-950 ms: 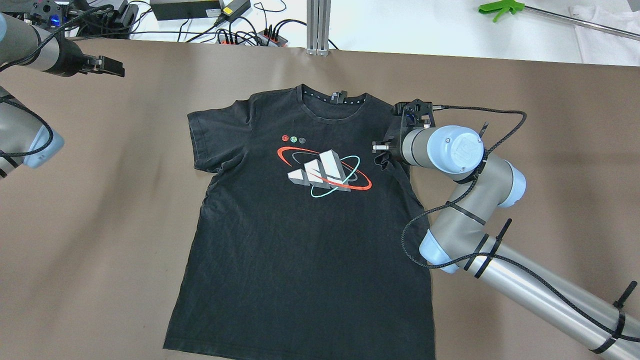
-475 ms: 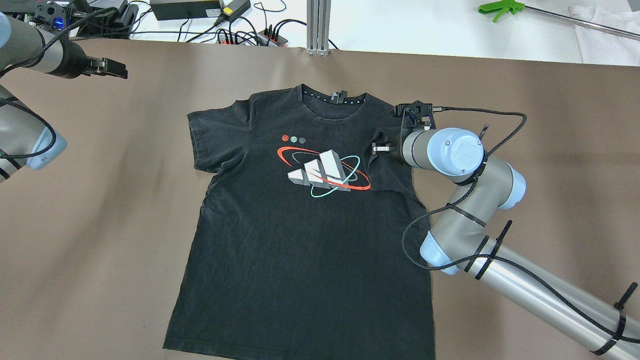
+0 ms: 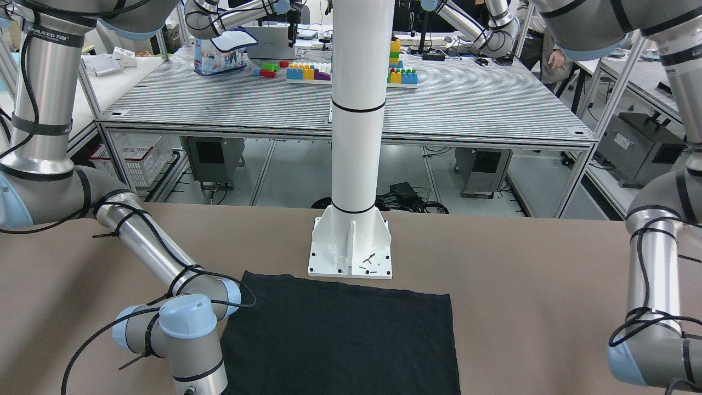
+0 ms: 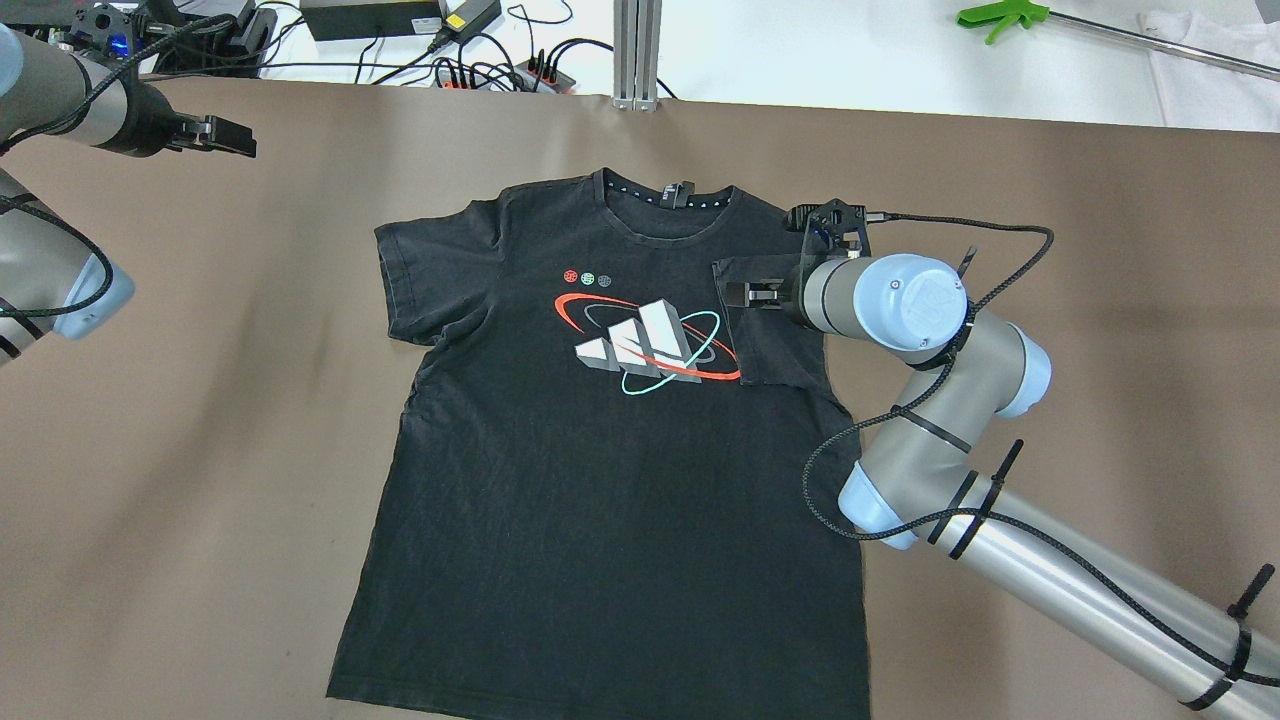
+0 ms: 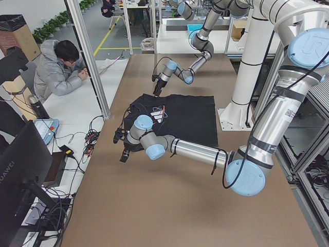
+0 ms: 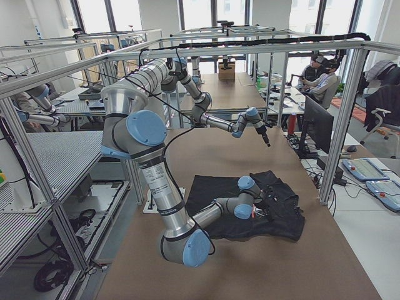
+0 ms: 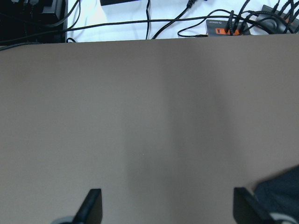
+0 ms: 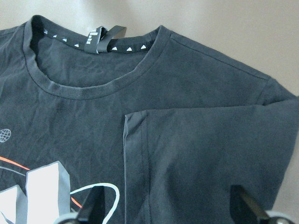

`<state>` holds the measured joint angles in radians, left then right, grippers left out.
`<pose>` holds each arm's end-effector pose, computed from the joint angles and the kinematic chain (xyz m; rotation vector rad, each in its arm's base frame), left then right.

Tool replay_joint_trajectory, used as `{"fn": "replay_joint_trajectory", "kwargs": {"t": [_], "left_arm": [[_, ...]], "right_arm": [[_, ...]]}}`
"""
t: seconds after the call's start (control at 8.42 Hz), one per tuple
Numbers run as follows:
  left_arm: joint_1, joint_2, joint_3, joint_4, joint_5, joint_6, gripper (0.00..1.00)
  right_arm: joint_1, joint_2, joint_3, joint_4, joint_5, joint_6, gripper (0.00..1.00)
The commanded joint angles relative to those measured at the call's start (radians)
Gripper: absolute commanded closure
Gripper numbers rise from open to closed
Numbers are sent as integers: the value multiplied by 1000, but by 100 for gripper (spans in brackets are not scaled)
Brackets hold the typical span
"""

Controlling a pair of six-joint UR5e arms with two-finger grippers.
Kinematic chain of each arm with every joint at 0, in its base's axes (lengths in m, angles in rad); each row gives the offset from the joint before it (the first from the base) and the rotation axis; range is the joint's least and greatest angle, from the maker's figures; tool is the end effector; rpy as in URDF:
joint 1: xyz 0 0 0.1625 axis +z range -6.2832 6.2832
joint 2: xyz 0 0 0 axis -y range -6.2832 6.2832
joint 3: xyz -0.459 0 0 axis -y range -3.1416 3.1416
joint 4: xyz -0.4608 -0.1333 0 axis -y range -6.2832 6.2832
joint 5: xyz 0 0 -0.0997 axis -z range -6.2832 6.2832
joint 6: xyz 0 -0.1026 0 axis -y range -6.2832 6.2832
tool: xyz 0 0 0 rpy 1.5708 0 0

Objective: Fold clothes
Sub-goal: 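Grasp the sleeve with the right gripper and fold it inward onto the shirt, then move the left gripper to the other sleeve while the right gripper holds position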

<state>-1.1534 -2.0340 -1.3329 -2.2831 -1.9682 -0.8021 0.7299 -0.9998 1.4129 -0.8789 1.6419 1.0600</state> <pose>0.2345 -0.7597 0.4458 0.5475 0.8308 -0.1662 -0.5169 -0.6316 0.3206 0.5909 -0.9368 0.1570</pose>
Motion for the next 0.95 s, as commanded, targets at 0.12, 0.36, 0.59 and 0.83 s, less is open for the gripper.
{"fn": "replay_joint_trajectory", "kwargs": {"t": [0.12, 0.36, 0.59, 0.83], "left_arm": [[14, 1, -23, -42, -14, -78, 0], [113, 0, -43, -91, -3, -226, 0], [147, -9, -58, -87, 2, -255, 0], [173, -32, -46, -78, 0, -305, 0]], "right_arm": [[16, -6, 20, 0, 56, 0, 6], [43, -22, 47, -2, 117, 3, 6], [60, -103, 139, -3, 144, 2, 6], [60, -132, 181, -6, 145, 8, 6]]}}
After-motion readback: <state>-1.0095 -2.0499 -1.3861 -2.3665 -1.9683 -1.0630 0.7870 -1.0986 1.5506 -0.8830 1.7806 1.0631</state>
